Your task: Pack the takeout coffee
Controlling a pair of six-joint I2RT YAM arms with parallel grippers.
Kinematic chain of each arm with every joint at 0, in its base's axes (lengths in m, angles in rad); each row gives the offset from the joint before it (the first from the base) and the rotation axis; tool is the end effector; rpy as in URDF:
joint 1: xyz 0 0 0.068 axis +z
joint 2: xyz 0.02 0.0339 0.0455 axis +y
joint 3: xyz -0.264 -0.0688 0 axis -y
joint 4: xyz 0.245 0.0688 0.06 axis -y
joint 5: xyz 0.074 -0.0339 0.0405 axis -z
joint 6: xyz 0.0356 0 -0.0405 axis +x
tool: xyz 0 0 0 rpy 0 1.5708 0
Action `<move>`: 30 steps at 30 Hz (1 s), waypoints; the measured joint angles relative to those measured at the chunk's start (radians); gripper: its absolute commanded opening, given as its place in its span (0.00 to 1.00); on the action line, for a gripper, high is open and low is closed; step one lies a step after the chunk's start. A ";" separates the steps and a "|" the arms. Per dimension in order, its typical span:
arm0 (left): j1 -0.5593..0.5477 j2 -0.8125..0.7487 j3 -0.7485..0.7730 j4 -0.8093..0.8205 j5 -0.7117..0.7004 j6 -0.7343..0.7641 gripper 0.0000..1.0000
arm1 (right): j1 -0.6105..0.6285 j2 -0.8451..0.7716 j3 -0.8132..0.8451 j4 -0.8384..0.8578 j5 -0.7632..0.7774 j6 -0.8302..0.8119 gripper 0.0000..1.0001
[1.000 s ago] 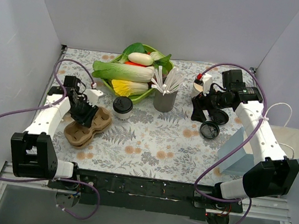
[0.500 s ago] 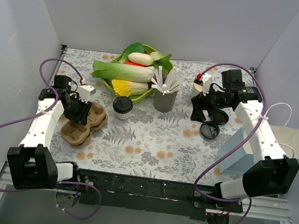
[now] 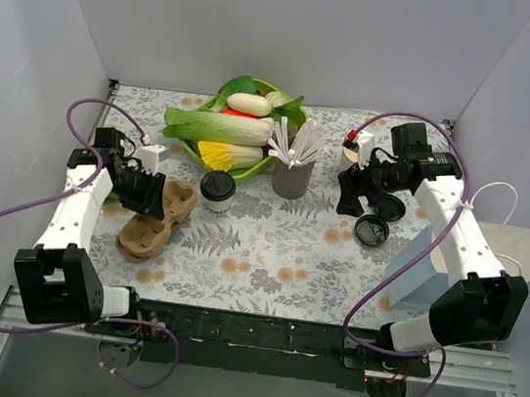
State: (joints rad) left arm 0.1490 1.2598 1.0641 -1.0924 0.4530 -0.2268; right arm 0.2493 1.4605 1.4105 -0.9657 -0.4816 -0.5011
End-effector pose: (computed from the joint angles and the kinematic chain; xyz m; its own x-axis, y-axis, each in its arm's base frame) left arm 0.2206 0.0174 0.2742 -0.9225 -0.3429 -0.1773 -0.2260 0.8520 -0.4723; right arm 0.2811 0.0886 0.3339 -0.5036 -0.5676 -0.6513 -0.7949 0.5997 0.0921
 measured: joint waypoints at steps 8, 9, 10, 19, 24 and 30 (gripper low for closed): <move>-0.027 -0.043 -0.055 0.066 -0.175 -0.014 0.00 | 0.000 -0.003 -0.001 0.001 0.000 0.000 0.90; -0.026 -0.067 -0.049 0.063 -0.177 -0.013 0.00 | 0.000 -0.005 -0.001 0.001 0.000 0.000 0.90; -0.023 -0.085 -0.037 0.056 -0.167 -0.012 0.00 | 0.000 -0.006 -0.002 0.001 0.000 0.000 0.90; -0.040 -0.178 -0.051 0.122 -0.226 0.000 0.00 | 0.001 -0.007 -0.002 0.002 -0.005 0.000 0.91; 0.002 -0.025 0.078 0.028 -0.144 -0.068 0.00 | 0.001 -0.006 -0.002 0.002 -0.012 0.000 0.91; -0.066 0.053 0.087 0.042 -0.293 -0.102 0.02 | 0.001 -0.006 -0.002 0.002 -0.016 0.000 0.91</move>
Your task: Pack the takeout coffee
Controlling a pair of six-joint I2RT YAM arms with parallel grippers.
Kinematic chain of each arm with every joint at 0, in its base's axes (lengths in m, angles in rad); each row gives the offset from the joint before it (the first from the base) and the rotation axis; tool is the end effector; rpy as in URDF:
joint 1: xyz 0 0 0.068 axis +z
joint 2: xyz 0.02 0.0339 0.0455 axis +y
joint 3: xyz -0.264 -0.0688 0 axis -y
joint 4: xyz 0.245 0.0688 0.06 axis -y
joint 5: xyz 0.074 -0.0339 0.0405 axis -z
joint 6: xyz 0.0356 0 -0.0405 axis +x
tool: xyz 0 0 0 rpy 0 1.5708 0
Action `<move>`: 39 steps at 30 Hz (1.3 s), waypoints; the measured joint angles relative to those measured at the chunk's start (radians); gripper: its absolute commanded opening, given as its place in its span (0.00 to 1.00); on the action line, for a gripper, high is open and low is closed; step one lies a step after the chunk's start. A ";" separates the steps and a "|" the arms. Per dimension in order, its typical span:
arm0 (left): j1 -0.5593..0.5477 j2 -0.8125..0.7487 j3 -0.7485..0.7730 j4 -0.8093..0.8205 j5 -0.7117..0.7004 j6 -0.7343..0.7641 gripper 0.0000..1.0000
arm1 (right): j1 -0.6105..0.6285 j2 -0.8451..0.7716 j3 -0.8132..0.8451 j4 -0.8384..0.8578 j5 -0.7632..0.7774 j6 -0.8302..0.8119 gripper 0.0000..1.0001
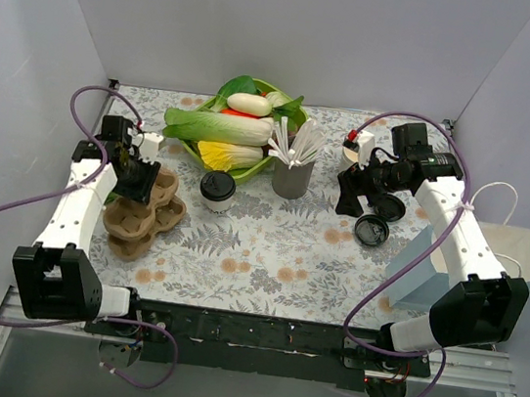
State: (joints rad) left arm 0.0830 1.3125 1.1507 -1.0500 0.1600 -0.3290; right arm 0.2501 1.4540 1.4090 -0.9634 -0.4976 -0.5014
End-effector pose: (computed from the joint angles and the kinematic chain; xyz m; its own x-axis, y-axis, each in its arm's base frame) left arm 0.2420 0.0144 0.2863 -0.8746 -0.3928 -0.2843 -0.3261 0.9104 -0.2547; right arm 0.2795 0.0889 0.3356 -0.4957 -0.5626 -0.6617 -0.8009 0.5907 0.0978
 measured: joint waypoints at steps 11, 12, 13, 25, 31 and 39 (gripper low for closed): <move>0.006 -0.122 -0.156 0.051 -0.079 0.069 0.27 | 0.000 0.000 -0.001 0.001 -0.002 -0.001 0.92; 0.006 -0.130 -0.166 0.052 -0.076 0.070 0.28 | 0.000 0.000 -0.001 0.001 -0.003 -0.001 0.92; 0.006 -0.140 -0.173 0.063 -0.074 0.071 0.28 | 0.000 0.000 -0.001 0.001 -0.003 -0.001 0.92; 0.006 -0.132 -0.208 0.116 -0.096 0.101 0.40 | 0.000 0.013 -0.001 0.001 -0.003 -0.001 0.92; 0.005 -0.134 -0.220 0.122 -0.100 0.116 0.46 | 0.000 0.014 0.000 0.001 -0.006 -0.001 0.92; 0.005 -0.146 -0.240 0.146 -0.120 0.124 0.35 | 0.000 0.021 -0.001 0.001 -0.006 -0.001 0.93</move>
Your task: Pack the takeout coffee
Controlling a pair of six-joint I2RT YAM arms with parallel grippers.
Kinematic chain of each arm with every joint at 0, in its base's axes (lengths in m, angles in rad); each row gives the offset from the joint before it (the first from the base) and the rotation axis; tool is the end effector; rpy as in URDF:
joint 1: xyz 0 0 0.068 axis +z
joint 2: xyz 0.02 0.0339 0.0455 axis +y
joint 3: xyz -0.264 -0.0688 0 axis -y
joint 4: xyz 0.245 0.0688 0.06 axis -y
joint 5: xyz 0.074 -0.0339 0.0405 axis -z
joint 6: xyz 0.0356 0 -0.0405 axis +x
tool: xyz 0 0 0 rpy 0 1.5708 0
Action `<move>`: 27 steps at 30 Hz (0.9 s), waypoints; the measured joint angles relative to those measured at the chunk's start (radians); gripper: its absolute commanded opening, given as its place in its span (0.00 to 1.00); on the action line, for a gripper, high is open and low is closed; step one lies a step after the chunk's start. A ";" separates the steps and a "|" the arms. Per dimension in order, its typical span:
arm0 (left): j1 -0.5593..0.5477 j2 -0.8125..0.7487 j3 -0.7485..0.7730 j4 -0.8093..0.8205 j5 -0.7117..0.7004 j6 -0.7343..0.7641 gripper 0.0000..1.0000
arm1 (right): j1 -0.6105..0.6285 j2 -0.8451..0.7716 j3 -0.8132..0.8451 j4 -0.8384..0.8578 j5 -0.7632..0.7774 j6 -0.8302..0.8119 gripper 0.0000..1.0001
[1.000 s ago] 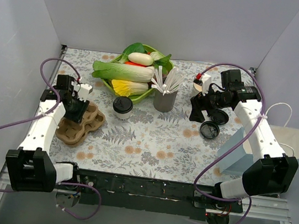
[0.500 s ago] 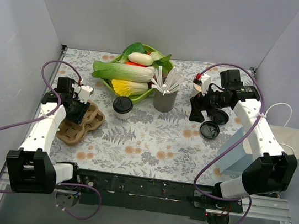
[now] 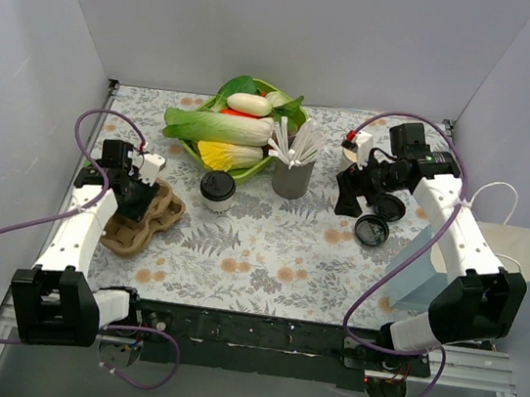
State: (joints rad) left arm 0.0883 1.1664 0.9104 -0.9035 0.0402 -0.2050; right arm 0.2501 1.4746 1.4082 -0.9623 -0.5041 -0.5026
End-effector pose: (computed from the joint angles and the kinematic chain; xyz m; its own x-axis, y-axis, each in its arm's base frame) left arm 0.2114 0.0173 0.2518 -0.8792 -0.2820 -0.3839 -0.2565 0.9594 -0.1175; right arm 0.2838 0.0903 0.3298 -0.5066 -0.5648 -0.6514 -0.8013 0.5873 0.1141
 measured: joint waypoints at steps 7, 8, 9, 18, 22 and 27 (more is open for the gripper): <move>0.000 0.005 0.021 -0.035 -0.005 -0.002 0.14 | 0.000 0.000 0.000 0.000 0.000 0.000 0.93; 0.000 0.013 0.035 -0.058 -0.007 -0.005 0.14 | 0.000 0.000 0.000 0.000 0.000 0.000 0.93; 0.000 0.027 0.057 -0.088 -0.008 -0.012 0.15 | 0.000 0.000 0.000 0.000 0.000 0.000 0.93; -0.017 0.103 0.252 -0.157 0.029 -0.080 0.16 | 0.001 0.000 0.000 0.000 0.000 0.000 0.93; 0.035 0.112 0.246 -0.195 0.105 -0.083 0.18 | 0.001 0.000 0.000 0.000 0.000 -0.001 0.93; 0.052 0.117 0.250 -0.203 0.180 -0.119 0.21 | 0.001 0.000 0.000 0.000 0.000 -0.002 0.93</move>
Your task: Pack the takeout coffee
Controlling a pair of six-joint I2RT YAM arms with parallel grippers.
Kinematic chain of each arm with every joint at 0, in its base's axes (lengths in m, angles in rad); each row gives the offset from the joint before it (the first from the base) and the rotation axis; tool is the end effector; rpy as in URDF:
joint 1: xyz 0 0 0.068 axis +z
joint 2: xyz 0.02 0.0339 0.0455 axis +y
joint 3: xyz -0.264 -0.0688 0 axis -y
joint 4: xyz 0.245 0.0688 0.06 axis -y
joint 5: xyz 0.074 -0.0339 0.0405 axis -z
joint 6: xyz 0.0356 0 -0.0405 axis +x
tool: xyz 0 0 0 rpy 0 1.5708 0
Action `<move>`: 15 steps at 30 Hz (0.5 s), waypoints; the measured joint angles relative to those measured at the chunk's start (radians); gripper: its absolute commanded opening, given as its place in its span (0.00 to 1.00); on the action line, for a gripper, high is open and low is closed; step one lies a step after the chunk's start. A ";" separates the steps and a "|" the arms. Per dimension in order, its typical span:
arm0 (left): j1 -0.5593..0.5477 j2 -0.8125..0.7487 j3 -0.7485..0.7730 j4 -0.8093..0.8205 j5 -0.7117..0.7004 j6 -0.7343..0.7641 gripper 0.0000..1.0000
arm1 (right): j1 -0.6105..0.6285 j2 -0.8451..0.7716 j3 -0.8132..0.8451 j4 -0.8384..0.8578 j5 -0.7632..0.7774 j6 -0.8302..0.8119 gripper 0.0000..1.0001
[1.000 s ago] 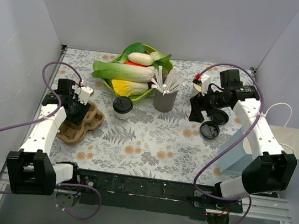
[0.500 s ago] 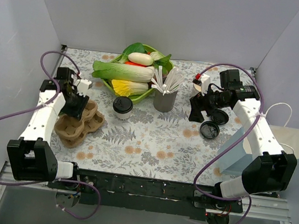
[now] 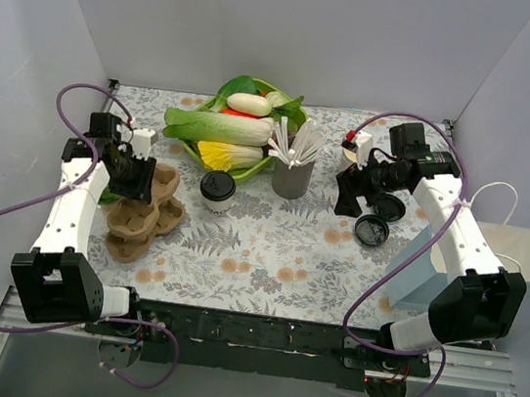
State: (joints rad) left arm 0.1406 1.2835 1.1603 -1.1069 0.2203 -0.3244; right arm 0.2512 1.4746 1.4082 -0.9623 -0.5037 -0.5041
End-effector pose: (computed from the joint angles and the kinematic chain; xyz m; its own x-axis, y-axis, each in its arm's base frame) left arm 0.2308 0.0248 0.2936 -0.8640 -0.4364 -0.2511 -0.3585 0.8834 -0.3017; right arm 0.2837 0.0906 0.3298 -0.5049 -0.5663 -0.6515 -0.8026 0.5857 0.1128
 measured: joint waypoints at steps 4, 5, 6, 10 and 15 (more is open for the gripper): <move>-0.008 -0.018 0.031 0.064 0.039 -0.024 0.21 | 0.000 0.000 0.000 0.000 0.000 0.000 0.93; -0.036 -0.034 0.009 0.094 -0.018 -0.011 0.24 | 0.000 0.000 0.000 0.000 0.000 0.000 0.93; -0.059 -0.045 -0.010 0.104 -0.039 -0.005 0.24 | 0.000 0.000 0.000 0.000 0.000 0.000 0.93; 0.003 -0.003 0.014 0.032 0.076 -0.007 0.22 | 0.000 0.000 0.000 0.000 0.000 0.000 0.92; 0.046 0.016 0.029 0.037 0.143 -0.077 0.22 | 0.002 0.000 0.011 0.000 -0.043 0.001 0.92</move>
State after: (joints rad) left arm 0.1867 1.2995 1.1889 -1.0695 0.3630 -0.4019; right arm 0.2527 1.4750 1.4193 -0.9623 -0.5472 -0.5030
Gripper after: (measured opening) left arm 0.369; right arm 0.926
